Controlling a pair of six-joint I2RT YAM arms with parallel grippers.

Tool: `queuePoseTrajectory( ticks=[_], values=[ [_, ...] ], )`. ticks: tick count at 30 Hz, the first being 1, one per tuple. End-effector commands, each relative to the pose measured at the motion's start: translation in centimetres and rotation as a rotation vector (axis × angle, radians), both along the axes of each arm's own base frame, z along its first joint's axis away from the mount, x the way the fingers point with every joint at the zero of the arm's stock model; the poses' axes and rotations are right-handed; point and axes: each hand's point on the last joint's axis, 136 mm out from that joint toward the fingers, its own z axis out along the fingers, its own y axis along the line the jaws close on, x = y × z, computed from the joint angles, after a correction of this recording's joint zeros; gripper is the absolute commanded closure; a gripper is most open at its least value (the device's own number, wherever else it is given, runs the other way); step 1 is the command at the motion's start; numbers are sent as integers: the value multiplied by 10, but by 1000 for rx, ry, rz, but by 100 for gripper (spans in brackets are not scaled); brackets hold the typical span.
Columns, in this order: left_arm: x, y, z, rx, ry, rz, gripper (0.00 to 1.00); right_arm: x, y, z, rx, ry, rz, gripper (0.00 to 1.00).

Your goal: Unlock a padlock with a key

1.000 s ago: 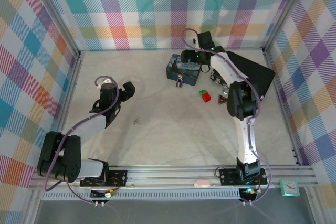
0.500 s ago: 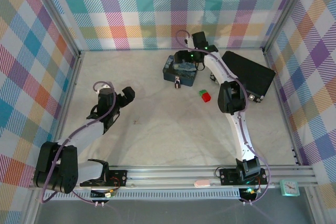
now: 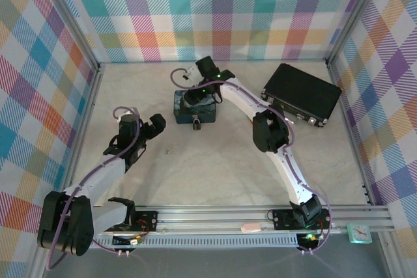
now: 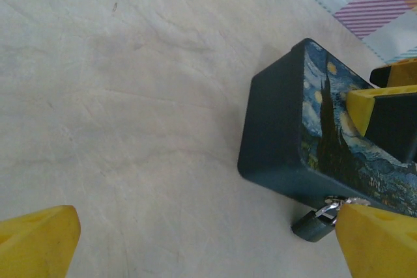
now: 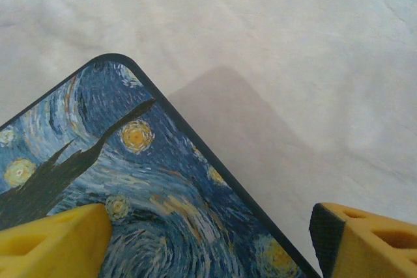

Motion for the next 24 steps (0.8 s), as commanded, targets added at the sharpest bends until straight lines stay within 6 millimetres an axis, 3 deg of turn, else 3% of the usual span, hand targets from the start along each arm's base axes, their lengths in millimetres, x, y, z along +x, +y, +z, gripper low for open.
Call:
queuePoseTrajectory(
  ticks=[1,5,9,13,15,19,24],
  values=[
    [-18,-5,-10,-22,86,-41,0,-41,-13,-56,-180,85,140,18],
    [-37,-14,-20,-41,171,-94,3,-47,-6,-31,-143,36,156,18],
    [-55,-21,-32,-46,224,-128,9,-41,-6,22,-35,-48,69,13],
    [-66,-29,-47,-22,273,-160,20,-42,-20,70,64,-68,-89,5],
    [-68,-38,-53,-6,285,-198,27,-52,-30,82,106,-35,-161,1],
    [-68,-57,-69,68,329,-270,37,-78,-52,86,166,49,-282,1],
    [-60,-76,-86,121,371,-332,45,-110,-88,75,179,105,-408,1]
  ],
)
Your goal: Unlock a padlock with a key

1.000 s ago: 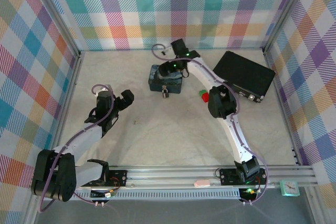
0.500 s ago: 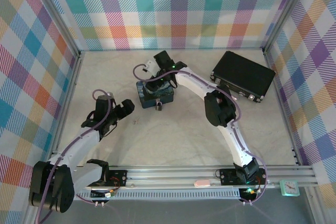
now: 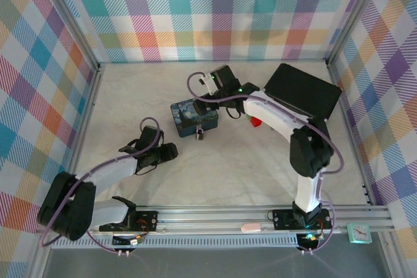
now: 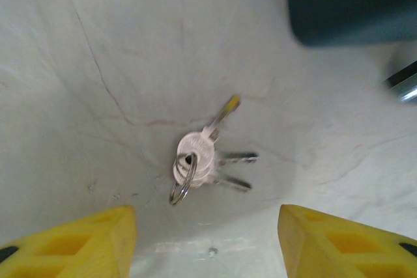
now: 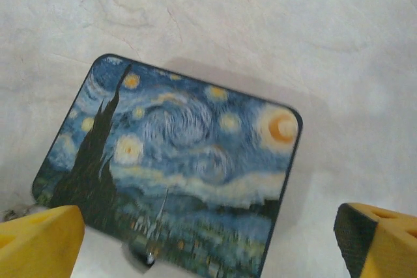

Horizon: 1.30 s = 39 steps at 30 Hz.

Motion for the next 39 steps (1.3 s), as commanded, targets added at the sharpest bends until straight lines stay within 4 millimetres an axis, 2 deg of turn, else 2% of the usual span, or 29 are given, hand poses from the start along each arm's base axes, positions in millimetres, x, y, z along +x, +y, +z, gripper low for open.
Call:
queuePoseTrajectory(
  ticks=[1,5,9,13,15,22,24,27,29,30,34,39],
  values=[
    [17,-16,6,24,-43,-51,48,-17,-20,-10,49,64,-134,1],
    [14,-34,-2,49,-18,-117,58,-41,-45,-23,40,110,-203,1],
    [7,-59,-9,43,2,-177,70,-60,-59,-38,49,170,-250,1],
    [2,-80,-13,32,25,-209,92,-74,-69,-52,37,231,-285,1],
    [0,-88,-13,47,25,-230,99,-78,-72,-56,24,244,-291,1],
    [-3,-95,-2,54,27,-233,100,-89,-82,-62,27,263,-311,1],
    [1,-92,7,67,9,-218,90,-93,-79,-62,45,277,-308,1],
    [10,-86,32,80,-56,-183,40,-101,-60,-62,116,323,-249,1],
    [12,-77,45,87,-78,-157,21,-109,-43,-65,134,352,-208,1],
    [15,-73,53,80,-94,-136,16,-114,-34,-68,125,363,-191,0],
    [27,-49,69,27,-129,-41,12,-131,1,-81,97,396,-151,6],
    [43,-1,63,-11,-113,115,12,-144,44,-100,38,427,-108,15]
  ],
)
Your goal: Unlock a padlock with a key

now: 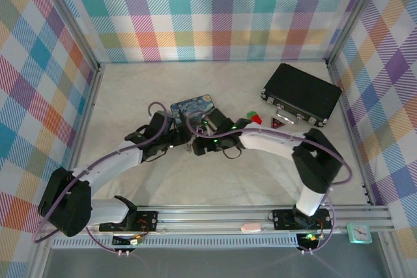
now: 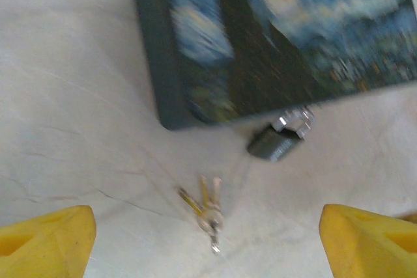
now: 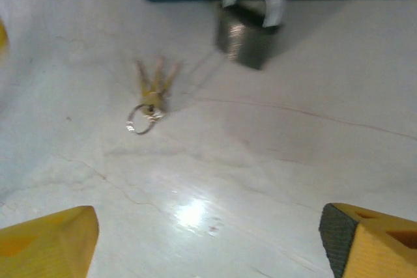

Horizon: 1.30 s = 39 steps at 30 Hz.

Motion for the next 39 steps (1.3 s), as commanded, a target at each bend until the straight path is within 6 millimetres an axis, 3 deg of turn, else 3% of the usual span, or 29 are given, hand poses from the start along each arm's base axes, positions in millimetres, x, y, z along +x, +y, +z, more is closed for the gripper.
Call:
queuePoseTrajectory(
  ticks=[1,5,9,20,24,29,33,39],
  values=[
    [4,32,-11,-46,31,112,12,-5,30,-5,1,23,3,16],
    [18,68,-14,-133,8,252,12,-3,54,-20,-22,27,-5,25],
    [26,88,-11,-142,-18,315,12,7,57,-34,-109,13,-60,41],
    [27,90,-13,-173,-39,300,13,23,53,-62,-202,-4,-151,70],
    [25,81,-9,-215,-55,263,16,24,45,-63,-207,-2,-174,100],
    [23,52,0,-333,-86,219,19,16,33,-37,-85,-52,-94,100],
    [22,24,8,-394,-113,192,19,7,11,-19,35,-30,-64,100],
    [19,-34,25,-470,-143,90,20,1,-22,5,206,16,-107,100]
  ],
)
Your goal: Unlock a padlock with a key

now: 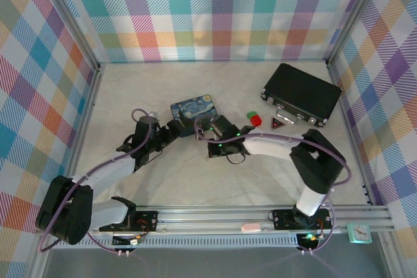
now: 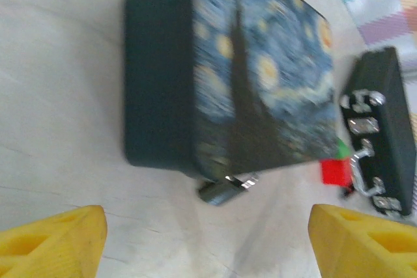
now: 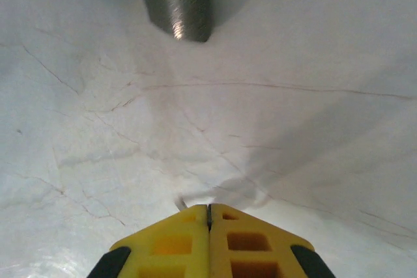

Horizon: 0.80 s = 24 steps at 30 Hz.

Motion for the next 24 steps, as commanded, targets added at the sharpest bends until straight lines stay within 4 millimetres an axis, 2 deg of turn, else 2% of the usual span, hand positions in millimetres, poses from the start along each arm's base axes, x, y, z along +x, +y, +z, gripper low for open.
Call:
queuePoseTrajectory(
  ticks=[1,6,8,11,18,19,21,22,24],
  values=[
    [7,-31,20,-71,-60,-25,20,-1,7,33,171,-39,26,100],
    [8,-67,24,-116,-68,-90,20,1,-3,58,285,-97,26,100],
    [9,-77,23,-138,-62,-113,21,3,-9,58,307,-102,22,100],
    [12,-84,22,-140,-57,-123,21,4,-27,38,236,-58,-31,100],
    [16,-81,23,-80,-66,-124,20,-12,-54,-9,68,65,-91,100],
    [16,-81,22,-74,-66,-125,20,-14,-61,-15,27,75,-103,97],
    [17,-80,22,-66,-66,-125,19,-13,-77,-22,-72,78,-143,82],
    [17,-80,22,-61,-65,-125,19,-9,-86,-21,-119,63,-166,74],
    [18,-79,23,-53,-68,-124,19,-8,-96,-18,-176,40,-175,65]
  ],
)
